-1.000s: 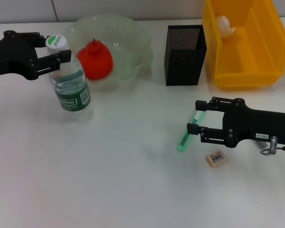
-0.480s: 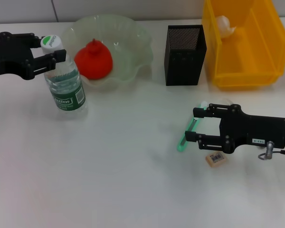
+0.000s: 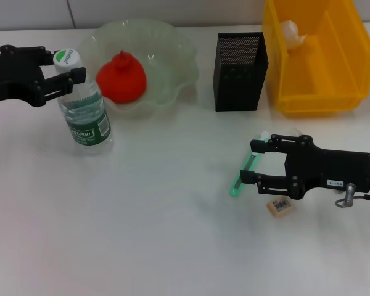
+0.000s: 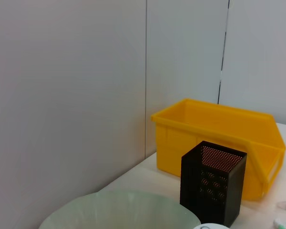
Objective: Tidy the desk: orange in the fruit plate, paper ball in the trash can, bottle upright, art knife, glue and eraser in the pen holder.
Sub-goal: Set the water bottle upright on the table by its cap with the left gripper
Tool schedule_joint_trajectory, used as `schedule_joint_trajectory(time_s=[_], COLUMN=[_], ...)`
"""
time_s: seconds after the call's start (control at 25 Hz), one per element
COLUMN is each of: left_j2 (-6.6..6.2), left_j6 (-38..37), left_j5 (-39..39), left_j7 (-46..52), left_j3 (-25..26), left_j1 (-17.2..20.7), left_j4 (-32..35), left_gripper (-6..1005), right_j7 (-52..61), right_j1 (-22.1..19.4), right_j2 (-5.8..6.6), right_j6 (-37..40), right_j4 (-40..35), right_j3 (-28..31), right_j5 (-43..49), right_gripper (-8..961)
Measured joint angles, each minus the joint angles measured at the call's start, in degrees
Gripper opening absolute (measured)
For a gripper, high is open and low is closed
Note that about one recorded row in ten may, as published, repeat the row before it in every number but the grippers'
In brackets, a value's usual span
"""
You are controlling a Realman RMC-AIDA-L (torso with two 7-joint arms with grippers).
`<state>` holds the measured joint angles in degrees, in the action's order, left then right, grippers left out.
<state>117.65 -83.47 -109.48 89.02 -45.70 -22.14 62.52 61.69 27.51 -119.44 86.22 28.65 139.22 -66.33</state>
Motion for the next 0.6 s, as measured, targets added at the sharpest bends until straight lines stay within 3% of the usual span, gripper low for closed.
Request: schedule_joint_trajectory(time_s=[0.6], left_j2=[0.37], left_j6=[0.89], left_j5=[0.12], left_j7=[-1.66], left_j3=[0.00], left_j1=[-0.07], left_j4=[-0.59], left_gripper=[453], right_j7=[0.08], right_j1=[0.09], right_j2=[0.00], right_j6=[0.00], right_j4=[0.00], right_j3=[0.00], right_j5=[-0.02], right_gripper=[687])
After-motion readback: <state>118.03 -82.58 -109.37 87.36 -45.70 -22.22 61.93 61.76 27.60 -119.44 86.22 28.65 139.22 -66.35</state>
